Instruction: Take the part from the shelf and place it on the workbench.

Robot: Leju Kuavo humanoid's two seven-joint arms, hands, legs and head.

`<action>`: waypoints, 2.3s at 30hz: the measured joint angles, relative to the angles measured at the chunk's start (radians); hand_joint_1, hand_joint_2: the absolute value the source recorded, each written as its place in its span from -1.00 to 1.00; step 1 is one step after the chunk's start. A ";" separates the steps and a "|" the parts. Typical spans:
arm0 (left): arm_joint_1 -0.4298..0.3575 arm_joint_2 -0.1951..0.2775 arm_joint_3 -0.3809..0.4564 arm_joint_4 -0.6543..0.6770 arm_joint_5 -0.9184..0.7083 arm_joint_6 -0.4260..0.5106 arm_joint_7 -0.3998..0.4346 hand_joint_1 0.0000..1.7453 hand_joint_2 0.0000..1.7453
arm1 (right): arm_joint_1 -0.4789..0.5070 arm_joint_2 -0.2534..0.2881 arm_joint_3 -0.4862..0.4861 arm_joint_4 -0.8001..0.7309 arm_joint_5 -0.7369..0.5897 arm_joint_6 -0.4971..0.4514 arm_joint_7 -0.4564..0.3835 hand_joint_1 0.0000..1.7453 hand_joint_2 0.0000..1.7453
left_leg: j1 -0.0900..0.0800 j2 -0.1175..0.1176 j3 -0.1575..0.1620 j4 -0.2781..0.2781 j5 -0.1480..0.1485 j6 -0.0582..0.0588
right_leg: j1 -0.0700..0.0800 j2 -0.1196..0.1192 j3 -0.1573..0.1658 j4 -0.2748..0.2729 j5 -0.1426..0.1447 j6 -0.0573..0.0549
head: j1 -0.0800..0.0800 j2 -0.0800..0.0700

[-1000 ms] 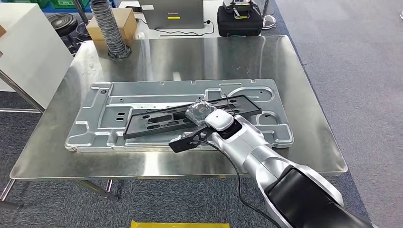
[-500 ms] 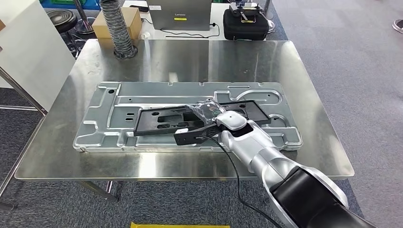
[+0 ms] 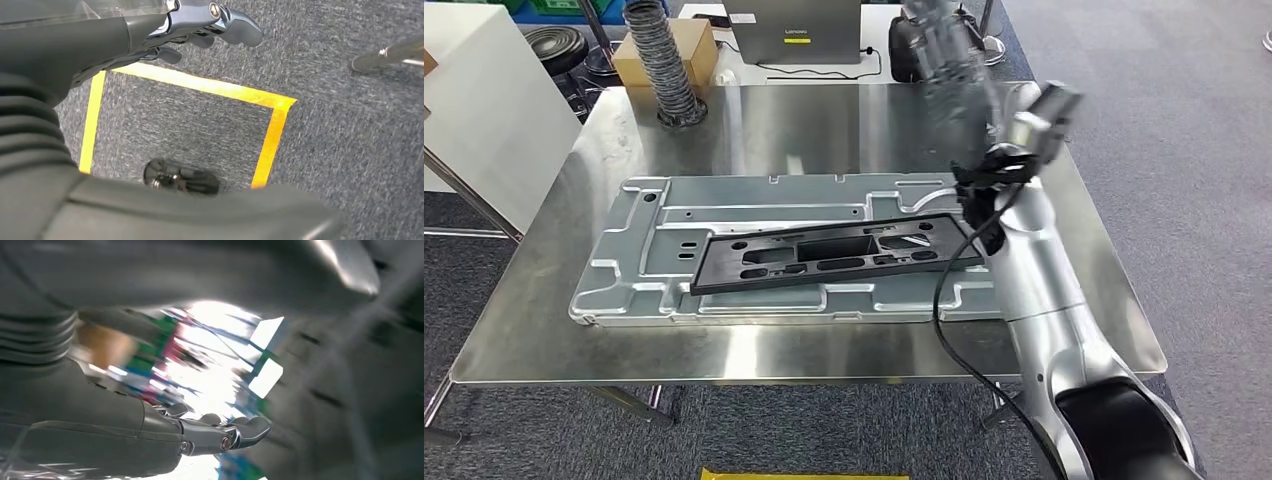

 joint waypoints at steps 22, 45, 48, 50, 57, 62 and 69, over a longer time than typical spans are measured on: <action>0.015 -0.043 0.047 0.001 0.018 -0.005 -0.028 -1.00 -1.00 | 0.882 -0.036 -0.592 -0.397 0.189 -0.818 -0.169 -1.00 -1.00 | -0.022 -0.012 0.102 -0.220 0.082 0.042 | 0.010 -0.001 0.020 0.008 -0.024 0.015 | 0.007 0.000; 0.012 -0.050 0.048 -0.002 -0.001 -0.026 -0.047 -1.00 -1.00 | 1.009 -0.030 -0.836 -0.325 0.348 -0.808 -0.169 -1.00 -1.00 | -0.025 0.012 0.150 -0.255 0.061 0.077 | -0.008 0.002 -0.126 0.304 -0.121 0.067 | 0.011 0.000; 0.010 -0.058 0.049 -0.002 -0.002 -0.028 -0.043 -1.00 -1.00 | 1.000 -0.025 -0.893 -0.301 0.433 -0.779 -0.168 -1.00 -1.00 | -0.026 0.012 0.109 -0.241 0.086 0.067 | -0.007 0.002 0.032 0.125 -0.068 0.060 | 0.011 0.000; 0.007 -0.061 0.050 -0.002 -0.003 -0.028 -0.042 -1.00 -1.00 | 0.992 -0.023 -0.929 -0.273 0.475 -0.771 -0.168 -1.00 -1.00 | -0.029 0.011 0.098 -0.237 0.102 0.057 | -0.002 0.003 0.113 0.002 -0.085 0.046 | 0.012 0.000; 0.011 -0.070 0.049 -0.002 -0.029 -0.043 -0.025 -1.00 -1.00 | 0.945 -0.029 -1.039 -0.029 0.760 -0.845 -0.136 -1.00 -1.00 | -0.022 0.006 0.043 -0.080 -0.049 0.027 | 0.001 -0.002 0.063 -0.035 -0.027 -0.003 | 0.009 0.000; 0.011 -0.089 0.047 -0.001 -0.048 -0.045 -0.005 -1.00 -1.00 | 0.905 -0.066 -1.185 0.360 1.188 -0.916 0.055 -1.00 -1.00 | -0.022 0.006 0.124 -0.008 -0.031 0.030 | 0.005 -0.009 -0.022 -0.016 0.025 0.003 | 0.009 0.000; 0.003 -0.105 0.041 0.005 -0.072 -0.059 0.012 -1.00 -1.00 | 0.868 -0.066 -1.286 0.718 1.479 -0.882 0.509 -1.00 -1.00 | -0.028 0.011 0.293 -0.293 -0.035 0.067 | 0.005 -0.005 -0.069 -0.001 0.074 0.034 | 0.009 0.000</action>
